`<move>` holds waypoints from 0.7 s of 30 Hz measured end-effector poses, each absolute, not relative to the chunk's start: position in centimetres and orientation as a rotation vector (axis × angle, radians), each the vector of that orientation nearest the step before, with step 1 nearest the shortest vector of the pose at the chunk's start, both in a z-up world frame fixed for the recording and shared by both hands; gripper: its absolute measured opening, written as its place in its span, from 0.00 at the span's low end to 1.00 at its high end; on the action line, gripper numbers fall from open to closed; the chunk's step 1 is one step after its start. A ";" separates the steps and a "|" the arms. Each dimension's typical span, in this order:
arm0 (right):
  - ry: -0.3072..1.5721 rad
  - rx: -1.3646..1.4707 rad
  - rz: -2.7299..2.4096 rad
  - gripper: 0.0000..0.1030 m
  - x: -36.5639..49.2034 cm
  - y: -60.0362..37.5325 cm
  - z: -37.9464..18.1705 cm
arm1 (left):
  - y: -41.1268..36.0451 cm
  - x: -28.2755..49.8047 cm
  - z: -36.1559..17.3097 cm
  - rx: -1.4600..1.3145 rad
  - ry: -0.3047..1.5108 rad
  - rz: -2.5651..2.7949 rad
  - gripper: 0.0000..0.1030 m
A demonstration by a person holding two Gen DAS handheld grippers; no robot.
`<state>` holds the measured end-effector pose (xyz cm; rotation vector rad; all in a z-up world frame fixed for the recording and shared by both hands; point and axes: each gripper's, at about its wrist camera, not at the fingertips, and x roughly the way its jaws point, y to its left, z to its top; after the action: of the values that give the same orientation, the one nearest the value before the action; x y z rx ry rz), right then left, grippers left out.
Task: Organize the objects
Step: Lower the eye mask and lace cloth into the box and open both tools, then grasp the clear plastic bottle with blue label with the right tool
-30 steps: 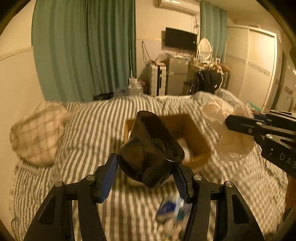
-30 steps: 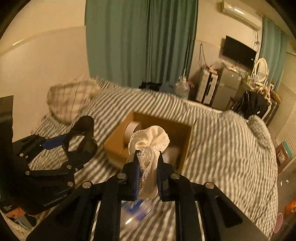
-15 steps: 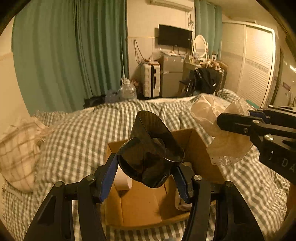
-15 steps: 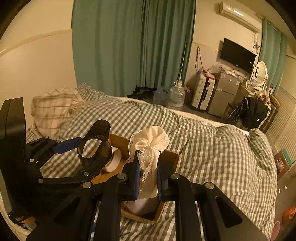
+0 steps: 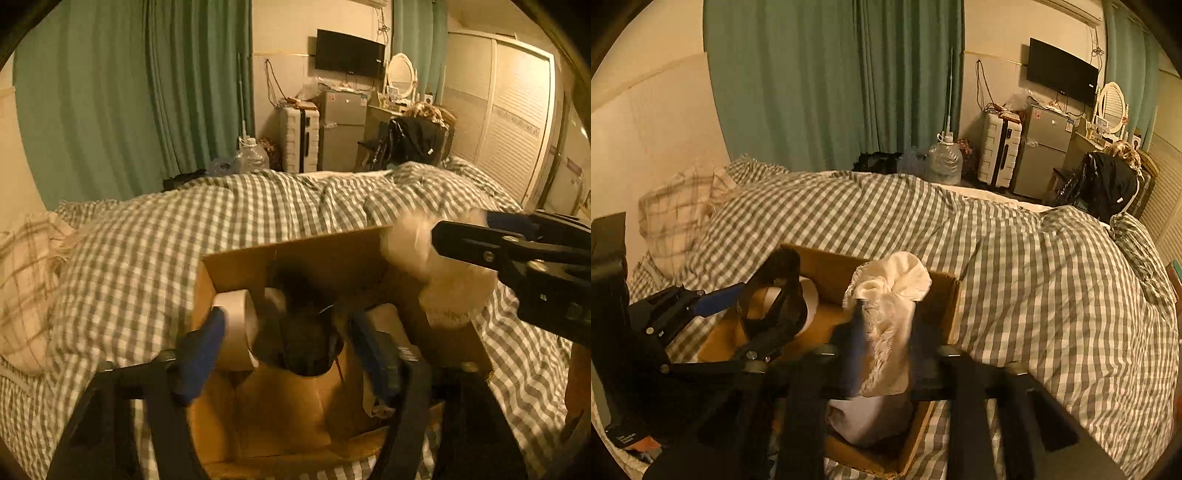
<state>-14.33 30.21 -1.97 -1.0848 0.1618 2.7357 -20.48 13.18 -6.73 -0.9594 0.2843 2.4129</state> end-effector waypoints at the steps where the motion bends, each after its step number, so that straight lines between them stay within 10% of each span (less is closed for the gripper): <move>1: 0.160 -1.062 2.733 0.57 -14.0 30.2 -1.5 | 12.8 -20.2 -6.1 -0.946 0.282 2.428 0.86; 10: 0.072 -0.923 2.673 0.85 -7.8 28.8 4.6 | 7.8 -15.3 -0.6 -0.846 0.309 2.540 1.00; 21: 0.034 -0.952 2.675 0.88 0.1 23.5 5.4 | 2.2 -7.8 -1.0 -0.908 0.264 2.619 1.00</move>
<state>0.09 23.45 5.39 -0.9515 0.0344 2.6749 -7.80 2.17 -0.99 -0.9077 0.2638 2.6188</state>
